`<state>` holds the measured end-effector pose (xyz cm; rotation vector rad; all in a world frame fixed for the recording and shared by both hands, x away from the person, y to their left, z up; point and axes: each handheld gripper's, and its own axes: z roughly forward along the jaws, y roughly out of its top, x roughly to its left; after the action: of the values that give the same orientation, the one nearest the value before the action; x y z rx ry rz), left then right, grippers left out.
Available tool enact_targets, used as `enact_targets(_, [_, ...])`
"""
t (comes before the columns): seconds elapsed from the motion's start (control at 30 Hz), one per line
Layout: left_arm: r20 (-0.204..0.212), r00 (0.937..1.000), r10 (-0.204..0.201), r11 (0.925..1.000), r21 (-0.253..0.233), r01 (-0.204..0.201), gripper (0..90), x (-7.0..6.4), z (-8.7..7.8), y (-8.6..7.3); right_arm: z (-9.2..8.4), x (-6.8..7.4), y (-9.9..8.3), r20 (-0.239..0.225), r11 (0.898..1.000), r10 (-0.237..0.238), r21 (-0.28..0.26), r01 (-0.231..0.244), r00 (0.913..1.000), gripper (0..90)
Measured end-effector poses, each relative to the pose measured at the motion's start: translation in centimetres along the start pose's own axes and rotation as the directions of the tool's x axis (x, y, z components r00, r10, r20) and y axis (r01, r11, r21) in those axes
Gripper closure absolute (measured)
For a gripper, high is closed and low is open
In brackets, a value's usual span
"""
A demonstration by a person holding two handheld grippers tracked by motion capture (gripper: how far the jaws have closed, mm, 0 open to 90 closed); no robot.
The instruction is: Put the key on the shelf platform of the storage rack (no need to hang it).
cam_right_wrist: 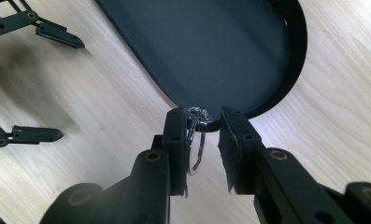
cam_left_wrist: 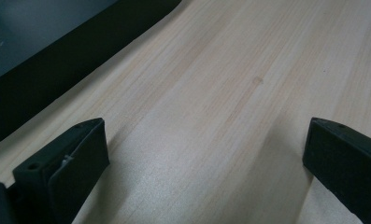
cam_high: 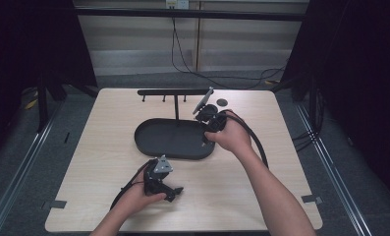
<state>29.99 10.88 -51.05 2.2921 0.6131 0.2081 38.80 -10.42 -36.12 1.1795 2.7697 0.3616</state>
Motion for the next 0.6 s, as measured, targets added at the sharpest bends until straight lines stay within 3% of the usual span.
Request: enact_targets(0.6, [-0.001, 1.0, 0.001, 1.0, 0.0, -0.001, 0.0, 0.0, 0.0, 0.0, 0.4, -0.2, 1.3, 0.005, 1.0, 0.004, -0.006, -0.004, 1.0, 73.3])
